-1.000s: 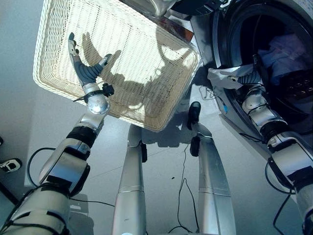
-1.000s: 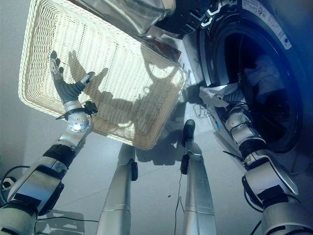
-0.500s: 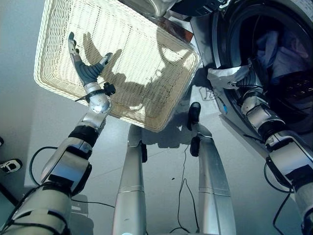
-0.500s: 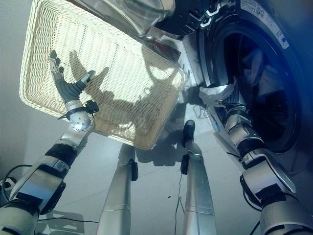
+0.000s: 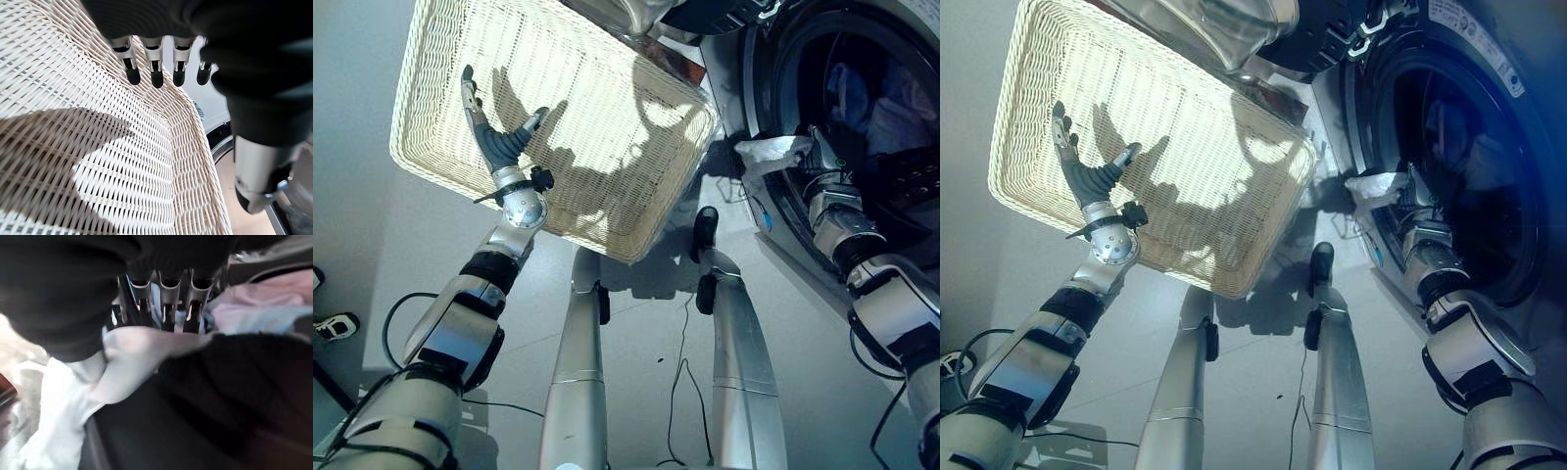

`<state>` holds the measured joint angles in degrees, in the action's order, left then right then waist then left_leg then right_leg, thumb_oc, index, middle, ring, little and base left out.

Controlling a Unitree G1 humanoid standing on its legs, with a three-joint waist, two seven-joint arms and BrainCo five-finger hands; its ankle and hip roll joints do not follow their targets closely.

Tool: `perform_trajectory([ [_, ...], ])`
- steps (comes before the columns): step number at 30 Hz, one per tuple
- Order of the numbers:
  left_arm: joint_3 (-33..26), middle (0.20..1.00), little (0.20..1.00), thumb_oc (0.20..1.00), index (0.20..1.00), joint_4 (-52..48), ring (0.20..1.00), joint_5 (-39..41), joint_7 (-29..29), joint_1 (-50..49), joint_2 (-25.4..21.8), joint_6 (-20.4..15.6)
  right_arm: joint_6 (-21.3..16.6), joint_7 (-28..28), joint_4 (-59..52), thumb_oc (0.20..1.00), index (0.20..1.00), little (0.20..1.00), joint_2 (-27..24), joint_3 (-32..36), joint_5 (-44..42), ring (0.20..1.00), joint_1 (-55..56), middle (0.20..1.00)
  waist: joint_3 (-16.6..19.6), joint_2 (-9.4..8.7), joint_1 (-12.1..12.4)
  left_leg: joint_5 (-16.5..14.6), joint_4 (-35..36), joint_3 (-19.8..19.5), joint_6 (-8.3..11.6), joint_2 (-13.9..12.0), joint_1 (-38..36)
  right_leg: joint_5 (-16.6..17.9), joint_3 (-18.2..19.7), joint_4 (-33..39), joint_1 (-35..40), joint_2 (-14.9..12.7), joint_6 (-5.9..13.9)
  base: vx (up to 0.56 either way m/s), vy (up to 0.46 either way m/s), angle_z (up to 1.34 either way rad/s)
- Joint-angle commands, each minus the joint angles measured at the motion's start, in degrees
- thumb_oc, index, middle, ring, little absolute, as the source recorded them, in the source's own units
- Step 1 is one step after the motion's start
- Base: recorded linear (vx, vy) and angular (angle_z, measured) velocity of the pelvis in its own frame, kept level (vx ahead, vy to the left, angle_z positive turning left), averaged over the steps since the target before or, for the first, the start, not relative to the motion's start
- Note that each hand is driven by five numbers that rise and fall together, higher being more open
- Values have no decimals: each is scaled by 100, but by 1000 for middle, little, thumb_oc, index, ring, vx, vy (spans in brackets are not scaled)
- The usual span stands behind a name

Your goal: Put the clothes into the washing machine.

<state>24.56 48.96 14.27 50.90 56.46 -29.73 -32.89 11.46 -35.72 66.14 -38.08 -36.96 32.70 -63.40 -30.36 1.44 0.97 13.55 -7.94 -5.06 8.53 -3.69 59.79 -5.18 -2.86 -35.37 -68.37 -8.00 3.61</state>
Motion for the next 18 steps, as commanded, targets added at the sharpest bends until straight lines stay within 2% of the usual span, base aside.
perform_trajectory([
  [1, -374, 1000, 1000, 1000, 1000, -15, 1000, -282, 186, 116, 106, -118, 57, 253, 328, 200, 200, 200, 135, -483, 169, 200, 443, 200, 57, 146, 7, -794, -858, 382, -500, 568, 136, 911, -331, 1363, 452, 610, 191, 0, 0, 0],
  [8, -400, 1000, 1000, 1000, 1000, -49, 1000, -302, 187, 102, 115, -101, -29, 256, 295, 200, 200, 200, 126, -491, 232, 200, 441, 200, 57, 157, 5, -786, -861, 380, -503, 581, 160, 932, -324, 1373, 428, 608, 193, 0, 0, 0],
  [12, -401, 1000, 1000, 1000, 1000, -80, 1000, -301, 196, 73, 122, -95, -84, 192, 270, 200, 200, 200, 124, -470, -5, 200, 467, 200, 57, 168, 13, -771, -855, 380, -500, 577, 166, 934, -321, 1376, 429, 598, 189, 0, 0, 0],
  [14, -373, 1000, 1000, 1000, 1000, -86, 1000, -283, 205, 37, 124, -109, -329, -276, 270, 200, 200, 200, 155, -230, -1887, 200, 556, 200, 57, 182, 10, -762, -864, 375, -500, 578, 165, 948, -306, 1351, 415, 609, 180, 0, 0, 0],
  [17, -468, 1000, 1000, 1000, 1000, -100, 1000, -319, 159, -123, 145, -210, -842, -527, 261, 200, 200, 200, 240, 831, -4046, 200, 668, 200, 57, 198, 4, -811, -887, 357, -489, 581, 147, 951, -257, 1356, 417, 627, 180, 0, 0, 0],
  [18, -487, 1000, 1000, 1000, 1000, -110, 1000, -338, 158, -158, 157, -220, -1050, -544, 270, 200, 200, 200, 253, 1084, -4403, 200, 702, 200, 57, 199, 4, -828, -893, 357, -484, 576, 135, 946, -251, 1357, 428, 630, 183, 0, 0, 0],
])
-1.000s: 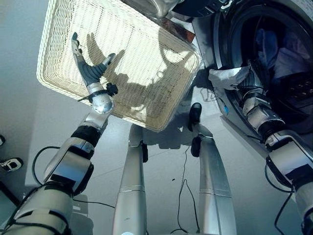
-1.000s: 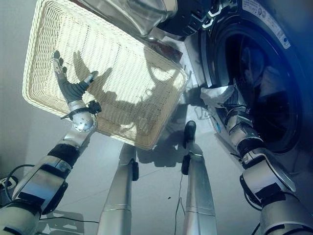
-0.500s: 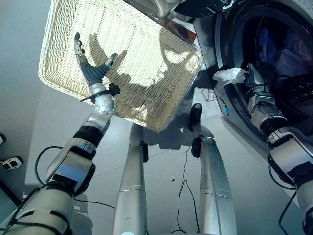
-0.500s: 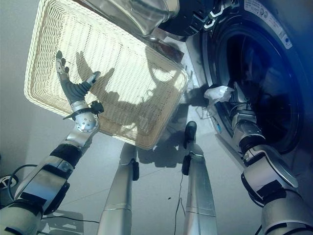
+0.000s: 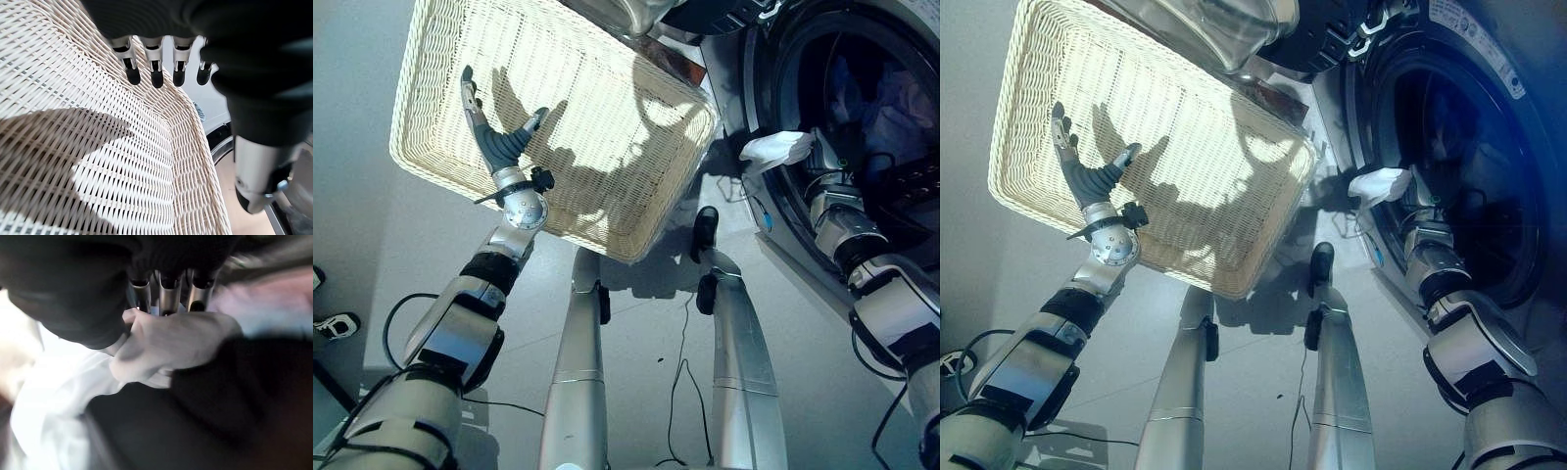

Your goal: Put the clothes into the washing machine.

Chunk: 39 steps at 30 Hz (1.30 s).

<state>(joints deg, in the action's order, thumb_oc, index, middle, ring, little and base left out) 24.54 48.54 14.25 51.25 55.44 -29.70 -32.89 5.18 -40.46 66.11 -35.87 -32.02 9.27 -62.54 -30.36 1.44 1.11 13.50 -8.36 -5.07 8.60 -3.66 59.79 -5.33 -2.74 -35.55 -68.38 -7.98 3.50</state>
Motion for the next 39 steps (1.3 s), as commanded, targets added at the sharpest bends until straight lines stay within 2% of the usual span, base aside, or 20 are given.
perform_trajectory([
  [1, -535, 1000, 1000, 1000, 1000, -111, 1000, -381, 118, -138, 175, -234, -776, -153, 220, 200, 200, 200, 4, 1070, -3062, 200, 630, 200, 57, 198, -14, -846, -871, 348, -481, 572, 128, 955, -251, 1370, 434, 630, 195, 0, 0, 0],
  [3, -625, 1000, 1000, 1000, 1000, -159, 1000, -497, 96, -291, 206, -260, -1413, -96, 201, 200, 200, 200, -111, 1848, -4663, 200, 661, 200, 57, 183, -19, -914, -923, 328, -464, 566, 86, 934, -245, 1353, 478, 631, 211, 0, 0, 0],
  [5, -657, 1000, 1000, 1000, 1000, -198, 1000, -590, 101, -371, 216, -252, -1688, 134, 310, 200, 200, 200, -310, 2348, -5936, 200, 579, 200, 57, 154, -13, -957, -927, 300, -455, 557, 38, 943, -260, 1380, 529, 612, 230, 0, 0, 0],
  [6, -654, 1000, 1000, 1000, 1000, -219, 1000, -624, 119, -403, 217, -251, -1789, 160, 329, 200, 200, 200, -396, 2472, -6304, 200, 551, 200, 57, 143, -11, -964, -926, 291, -452, 553, 25, 952, -265, 1386, 543, 604, 236, 0, 0, 0],
  [8, -602, 1000, 1000, 1000, 1000, -357, 1000, -682, 200, -461, 167, -179, -2221, -40, 320, 200, 200, 200, -747, 2580, -7175, 200, 358, 200, 57, 116, 4, -982, -917, 257, -445, 550, 8, 996, -284, 1418, 563, 580, 260, -8, -21, 4],
  [10, -534, 1000, 1000, 1000, 1000, -508, 1000, -618, 278, -522, -12, -122, -2681, -425, 52, 200, 200, 200, -1155, 2518, -7509, 200, 102, 200, 57, 56, -6, -991, -886, 223, -429, 525, 11, 1035, -304, 1458, 570, 566, 284, -11, -35, 1],
  [11, -551, 1000, 1000, 1000, 1000, -570, 1000, -523, 254, -573, -135, -130, -2778, -695, -196, 200, 200, 200, -1315, 2513, -7447, 200, 32, 200, 57, 14, -26, -992, -862, 208, -421, 516, 5, 1059, -302, 1487, 574, 576, 288, 0, 0, 0],
  [13, -575, 1000, 1000, 1000, 1000, -620, 1000, -338, 119, -651, -452, -161, -3369, -1204, -428, 200, 200, 200, -1753, 2551, -7301, 200, -81, 200, 57, -136, -96, -1011, -816, 180, -412, 457, -48, 1088, -294, 1518, 641, 621, 302, 0, 0, 0],
  [16, -556, 1000, 1000, 1000, 1000, -639, 1000, -196, -3, -670, -656, -145, -3578, -1186, -552, 200, 200, 200, -2181, 2664, -7153, 200, 60, 200, 57, -283, -170, -985, -760, 170, -421, 422, -140, 1128, -278, 1581, 774, 666, 319, -23, -20, -7],
  [17, -545, 1000, 1000, 1000, 1000, -618, 1000, -127, -55, -634, -710, -130, -3525, -1016, -577, 288, 288, 288, -2238, 2679, -7166, 288, 112, 288, 57, -318, -176, -987, -770, 158, -429, 422, -151, 1130, -280, 1584, 800, 670, 324, -15, -32, -6],
  [18, -540, 1000, 1000, 1000, 1000, -588, 1000, -65, -126, -576, -762, -99, -3458, -797, -579, 561, 561, 561, -2282, 2669, -7219, 561, 119, 561, 57, -354, -172, -998, -780, 138, -441, 431, -164, 1130, -286, 1587, 822, 669, 327, -10, -29, -5],
  [19, -534, 1000, 1000, 1000, 1000, -563, 1000, -34, -163, -531, -784, -82, -3442, -715, -555, 689, 689, 689, -2293, 2653, -7227, 689, 93, 689, 57, -367, -168, -1004, -783, 128, -445, 434, -170, 1127, -290, 1588, 832, 667, 328, -8, -29, -4],
  [20, -526, 1000, 1000, 1000, 1000, -524, 1000, 10, -212, -462, -811, -57, -3361, -583, -520, 1000, 1000, 1000, -2297, 2623, -7190, 1000, 46, 1000, 57, -383, -164, -1013, -784, 115, -450, 438, -178, 1121, -298, 1588, 843, 664, 328, -5, -34, -4],
  [23, -460, 1000, 1000, 1000, 1000, -344, 1000, 133, -397, -131, -863, 31, -3003, -22, -346, 1000, 1000, 1000, -2199, 2389, -7048, 1000, -167, 1000, 57, -401, -137, -959, -775, 60, -460, 486, -121, 1163, -339, 1641, 817, 618, 316, -1, -13, -1],
  [26, -356, 1000, 1000, 1000, 1000, -234, 1000, 172, -423, -5, -795, 33, -2715, 272, -340, 1000, 1000, 1000, -1908, 2184, -6532, 1000, -203, 1000, 57, -331, -105, -1019, -780, 48, -474, 523, -139, 1092, -360, 1622, 818, 582, 313, 0, 0, 0],
  [29, -283, 1000, 1000, 1000, 1000, -258, 1000, 124, -358, 60, -689, 64, -2246, 82, -666, 1000, 1000, 1000, -1572, 1783, -5071, 1000, -220, 1000, 57, -265, -66, -1028, -766, 57, -506, 581, -123, 1088, -390, 1643, 785, 545, 310, 0, 0, 0],
  [31, -274, 1000, 1000, 1000, 1000, -284, 1000, 95, -320, 78, -640, 85, -1652, 84, -1013, 1000, 1000, 1000, -1344, 1453, -4425, 1000, -160, 1000, 57, -242, -62, -1020, -793, 90, -506, 588, -73, 1071, -404, 1619, 736, 540, 298, 0, 0, 0],
  [34, -288, 1000, 1000, 1000, 1000, -247, 1000, 40, -290, 24, -560, -23, -1362, 86, -1038, 1000, 1000, 1000, -1093, 1324, -4037, 1000, 48, 1000, 57, -208, -64, -1022, -810, 148, -505, 574, -60, 1031, -410, 1567, 704, 543, 288, 0, 0, 0],
  [36, -294, 1000, 1000, 1000, 1000, -208, 1000, -3, -270, 38, -527, -60, -1322, 40, -963, 1000, 1000, 1000, -1011, 1305, -4013, 1000, 122, 1000, 57, -195, -70, -1023, -808, 175, -503, 563, -52, 1023, -409, 1560, 690, 543, 291, 0, 0, 0],
  [39, -265, 1000, 1000, 1000, 1000, -160, 1000, -68, -172, 122, -481, -65, -1198, -262, -879, 1000, 1000, 1000, -912, 1247, -3494, 1000, 169, 1000, 57, -168, -91, -1015, -790, 208, -501, 551, -21, 1016, -395, 1575, 666, 541, 303, 0, 0, 0],
])
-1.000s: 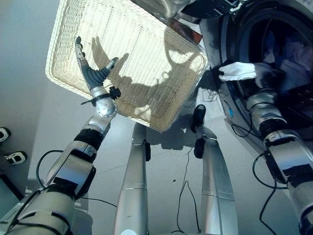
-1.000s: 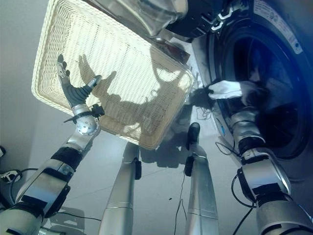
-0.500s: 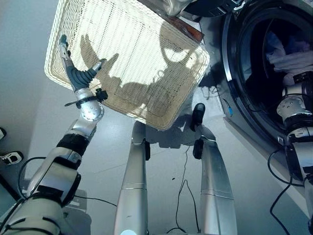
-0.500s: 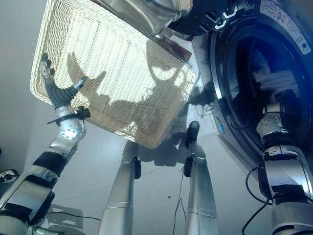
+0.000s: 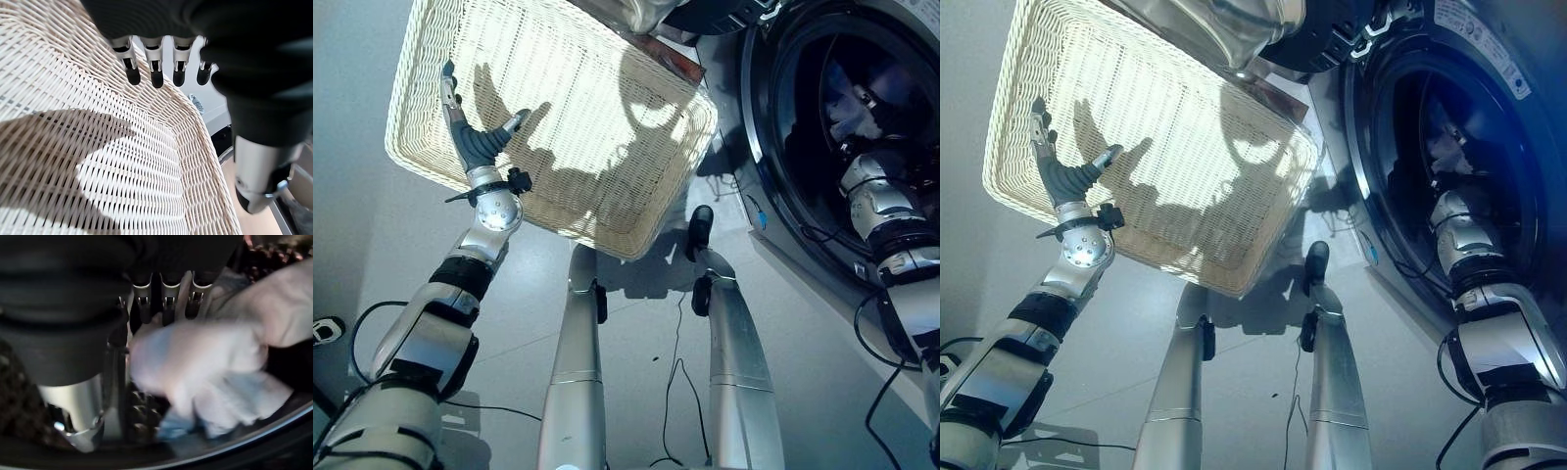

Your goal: Put the clothes into the washing machine.

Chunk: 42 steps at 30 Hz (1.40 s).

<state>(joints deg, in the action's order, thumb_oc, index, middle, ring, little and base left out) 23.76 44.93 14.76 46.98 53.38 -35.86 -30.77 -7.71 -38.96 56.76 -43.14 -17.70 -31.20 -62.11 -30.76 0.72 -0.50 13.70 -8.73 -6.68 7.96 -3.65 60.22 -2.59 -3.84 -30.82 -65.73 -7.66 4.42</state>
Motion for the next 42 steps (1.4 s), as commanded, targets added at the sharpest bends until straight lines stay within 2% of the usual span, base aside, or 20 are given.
perform_trajectory([
  [1, -183, 1000, 1000, 1000, 1000, 207, 1000, -118, 281, 357, 144, -274, 161, -591, 48, 1000, 1000, 1000, -187, -240, 894, 1000, 105, 1000, 96, -83, 63, -1033, -747, 373, -438, 550, -56, 746, -273, 1101, 386, 510, 217, 0, 0, 0],
  [4, -169, 1000, 1000, 1000, 1000, 206, 1000, -116, 338, 427, 153, -242, 408, -1218, -141, 1000, 1000, 1000, -203, -507, 2002, 1000, 18, 1000, 96, -48, 44, -1026, -735, 397, -443, 555, -36, 744, -253, 1093, 350, 513, 233, 0, 0, 0],
  [5, -172, 1000, 1000, 1000, 1000, 205, 1000, -118, 341, 425, 154, -242, 422, -1244, -160, 1000, 1000, 1000, -199, -515, 2053, 1000, 20, 1000, 96, -47, 41, -1026, -738, 399, -443, 555, -34, 742, -251, 1089, 347, 512, 234, 0, 0, 0],
  [6, -201, 1000, 1000, 1000, 1000, 196, 1000, -118, 367, 405, 162, -267, 610, -1516, -388, 1000, 1000, 1000, -223, -649, 2700, 1000, -3, 1000, 96, -34, 31, -1025, -739, 413, -441, 554, -18, 730, -238, 1078, 328, 517, 241, 0, 0, 0],
  [7, -213, 1000, 1000, 1000, 1000, 188, 1000, -107, 376, 405, 163, -274, 743, -1631, -583, 1000, 1000, 1000, -261, -790, 3083, 1000, -28, 1000, 96, -32, 20, -1025, -741, 422, -443, 556, -12, 724, -232, 1074, 319, 519, 246, 0, 0, 0],
  [10, -247, 1000, 1000, 1000, 1000, 206, 1000, -86, 318, 415, 169, -302, 814, -1719, -823, 1000, 1000, 1000, -284, -1030, 3770, 1000, -26, 1000, 96, -31, 3, -1027, -746, 431, -441, 564, -11, 702, -224, 1069, 318, 521, 253, -10, 1, 0],
  [17, -301, 1000, 1000, 1000, 1000, 230, 1000, -215, 375, 319, 220, -453, 741, -1988, -1013, 1000, 1000, 1000, -230, -1213, 4276, 1000, 427, 1000, 96, -60, -64, -1036, -733, 477, -440, 551, -24, 658, -190, 1092, 330, 550, 252, -9, 3, 0],
  [22, -313, 1000, 1000, 1000, 1000, 221, 1000, -258, 418, 335, 262, -430, 644, -2038, -966, 1000, 1000, 1000, -171, -1309, 4615, 1000, 584, 1000, 96, -43, -81, -1037, -736, 485, -446, 557, -15, 661, -172, 1103, 312, 537, 246, 0, 0, 0],
  [26, -361, 1000, 1000, 1000, 1000, 175, 1000, -265, 441, 272, 271, -411, 497, -1837, -1215, 1000, 1000, 1000, -163, -1394, 4807, 1000, 757, 1000, 96, -53, -109, -1026, -713, 509, -455, 568, -59, 670, -158, 1113, 335, 553, 244, 0, 0, 0],
  [32, -448, 1000, 1000, 1000, 1000, 61, 1000, -354, 385, -91, 431, -334, 322, -1142, -1785, 1000, 1000, 1000, 75, -1478, 5100, 1000, 1429, 1000, 96, -93, -166, -1030, -708, 513, -465, 573, -279, 651, -67, 1054, 479, 614, 215, -12, 17, 1],
  [35, -512, 1000, 1000, 1000, 1000, 34, 1000, -340, 254, -377, 508, -260, 102, -783, -1976, 1000, 1000, 1000, 194, -1484, 5278, 1000, 1820, 1000, 96, -108, -188, -1027, -660, 551, -478, 575, -551, 667, -37, 1094, 704, 613, 220, -40, 38, 0],
  [40, -551, 1000, 1000, 1000, 1000, 142, 1000, -381, -382, -1106, 728, -58, -606, 210, -2237, 1000, 1000, 1000, 518, -1708, 5436, 1000, 2596, 1000, 96, -138, -177, -1032, -452, 564, -486, 595, -1457, 683, -32, 1280, 1540, 536, 234, -56, 30, -4],
  [42, -582, 1000, 1000, 1000, 1000, 201, 1000, -377, -662, -1421, 804, -36, -879, 450, -2174, 1000, 1000, 1000, 608, -1737, 5390, 1000, 2820, 1000, 96, -142, -138, -1026, -330, 543, -483, 600, -1830, 687, -45, 1397, 1910, 488, 248, -56, 1, -9],
])
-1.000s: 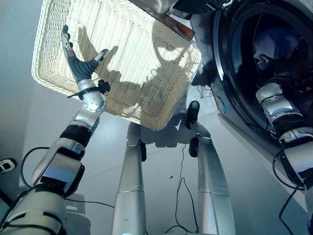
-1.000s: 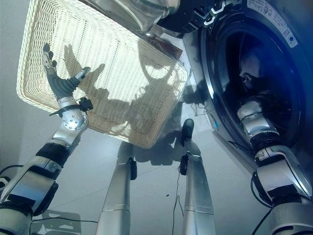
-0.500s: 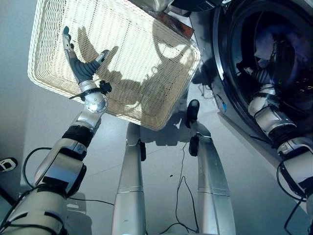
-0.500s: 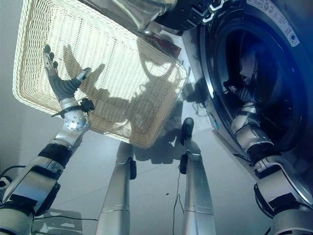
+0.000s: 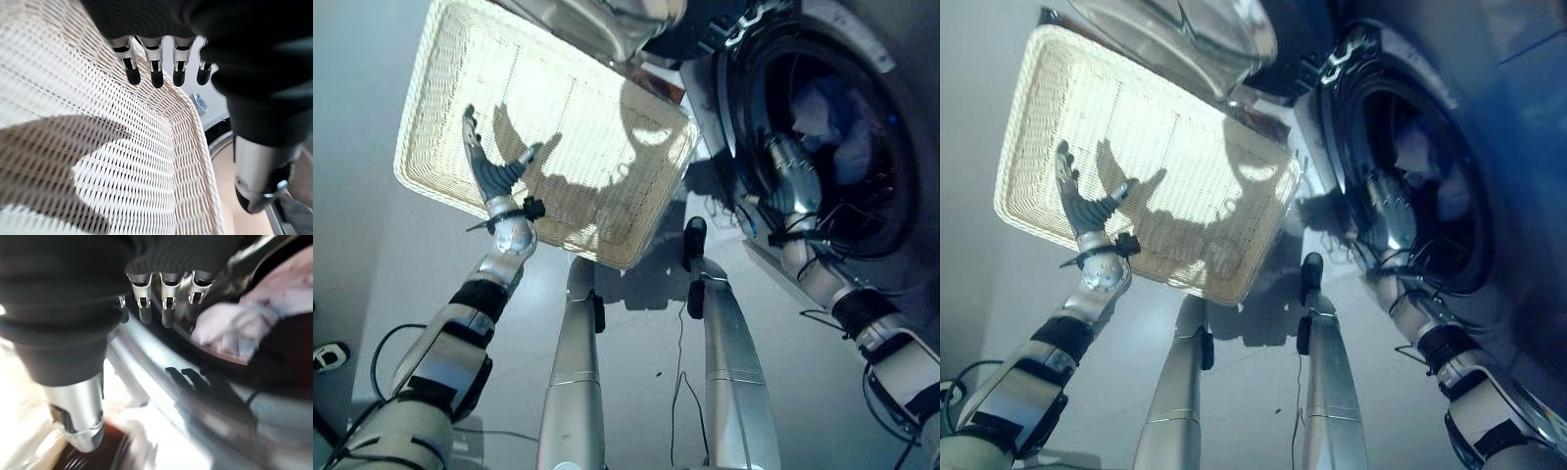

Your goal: Put the clothes into the washing machine.

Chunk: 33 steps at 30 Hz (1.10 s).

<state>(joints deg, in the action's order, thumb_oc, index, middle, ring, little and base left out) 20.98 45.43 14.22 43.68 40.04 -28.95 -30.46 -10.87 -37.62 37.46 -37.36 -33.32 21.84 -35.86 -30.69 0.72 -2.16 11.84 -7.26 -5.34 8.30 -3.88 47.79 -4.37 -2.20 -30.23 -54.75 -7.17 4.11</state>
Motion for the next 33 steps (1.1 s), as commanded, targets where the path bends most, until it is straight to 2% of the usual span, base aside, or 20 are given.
perform_trajectory([
  [1, -304, 1000, 1000, 1000, 1000, 191, 1000, -339, -447, -240, 170, -61, -659, 481, -196, 1000, 1000, 1000, 98, -194, 82, 1000, 287, 1000, 90, -142, 51, -843, -421, 402, -515, 615, -771, 857, -218, 1394, 995, 410, 288, -39, -8, -13],
  [5, -228, 1000, 1000, 1000, 1000, 322, 1000, -594, -780, -851, 409, -9, -924, 1073, -22, 1000, 1000, 1000, 328, -166, -279, 1000, 712, 1000, 90, -143, 172, -858, -184, 346, -502, 599, -1571, 820, -286, 1623, 1795, 292, 325, -25, -21, 0],
  [8, -192, 1000, 1000, 1000, 1000, 457, 1000, -746, -1151, -1282, 524, 9, -1004, 1746, 203, 1000, 1000, 1000, 554, 54, -1249, 1000, 1150, 1000, 90, -124, 260, -874, -4, 310, -488, 588, -2217, 795, -299, 1785, 2446, 223, 345, -3, -34, 11],
  [10, -187, 1000, 1000, 1000, 1000, 477, 1000, -800, -1205, -1355, 542, 7, -1018, 1867, 255, 1000, 1000, 1000, 599, 121, -1374, 1000, 1227, 1000, 90, -120, 271, -857, 38, 300, -486, 587, -2317, 813, -301, 1829, 2555, 207, 351, 15, -28, 4],
  [11, -148, 1000, 1000, 1000, 1000, 544, 1000, -949, -1560, -1939, 631, -53, -1043, 2446, 535, 1000, 1000, 1000, 849, 506, -1957, 1000, 1820, 1000, 97, -99, 355, -876, 337, 266, -458, 547, -3107, 769, -315, 2072, 3375, 139, 390, 54, -43, 3],
  [12, -140, 1000, 1000, 1000, 1000, 554, 1000, -969, -1610, -2022, 632, -56, -1041, 2509, 583, 1000, 1000, 1000, 885, 545, -2004, 1000, 1917, 1000, 155, -94, 365, -872, 401, 266, -454, 538, -3210, 765, -328, 2120, 3485, 127, 393, 127, -64, 6],
  [15, -143, 1000, 1000, 1000, 1000, 796, 1000, -1048, -2380, -2644, 702, 22, -706, 3326, 1258, 1000, 1000, 1000, 1258, 1034, -2855, 1000, 2530, 1000, 708, -104, 403, -845, 812, 278, -400, 484, -3861, 770, -408, 2546, 4266, 53, 423, 177, -53, 18],
  [16, -169, 1000, 1000, 1000, 1000, 1007, 1000, -1016, -2855, -2924, 766, 114, -508, 3607, 1798, 1000, 1000, 1000, 1443, 1307, -3005, 1000, 2714, 1000, 986, -108, 403, -825, 950, 290, -386, 444, -4140, 783, -445, 2697, 4588, 34, 431, 223, -53, 16],
  [19, -185, 1000, 1000, 1000, 1000, 1306, 1000, -911, -3326, -3180, 855, 321, -188, 3908, 2459, 1000, 1000, 1000, 1645, 1515, -3230, 1000, 2845, 1000, 1311, -104, 414, -794, 1104, 322, -375, 385, -4440, 794, -487, 2840, 4935, 31, 436, 210, -39, 10],
  [20, -263, 1000, 1000, 1000, 1000, 1579, 1000, -962, -3550, -3328, 929, 448, 15, 4036, 2844, 1000, 1000, 1000, 1780, 1708, -3220, 1000, 2908, 1000, 1587, -88, 443, -804, 1166, 326, -372, 365, -4623, 792, -503, 2942, 5177, 18, 438, 227, -35, 10],
  [24, -466, 1000, 1000, 1000, 1000, 2030, 1000, -789, -4076, -3539, 1031, 783, 463, 4169, 3281, 1000, 1000, 1000, 1941, 1946, -3170, 1000, 3031, 1000, 2005, -52, 463, -848, 1226, 371, -367, 341, -4883, 762, -528, 3070, 5511, 15, 422, 202, -3, 4],
  [25, -564, 1000, 1000, 1000, 1000, 2261, 1000, -659, -4397, -3647, 1086, 991, 684, 4210, 3484, 1000, 1000, 1000, 2018, 2082, -3229, 1000, 3091, 1000, 2183, -45, 468, -892, 1226, 386, -365, 334, -4998, 729, -531, 3117, 5664, 16, 406, 168, 11, 1],
  [33, -732, 1000, 1000, 1000, 1000, 2591, 1000, -747, -5101, -3862, 1176, 1347, 1062, 4329, 3929, 1000, 1000, 1000, 2169, 2337, -2990, 1000, 3221, 1000, 2556, -20, 417, -1049, 1226, 562, -368, 270, -5303, 713, -453, 3341, 5998, -16, 386, 65, 26, 0],
])
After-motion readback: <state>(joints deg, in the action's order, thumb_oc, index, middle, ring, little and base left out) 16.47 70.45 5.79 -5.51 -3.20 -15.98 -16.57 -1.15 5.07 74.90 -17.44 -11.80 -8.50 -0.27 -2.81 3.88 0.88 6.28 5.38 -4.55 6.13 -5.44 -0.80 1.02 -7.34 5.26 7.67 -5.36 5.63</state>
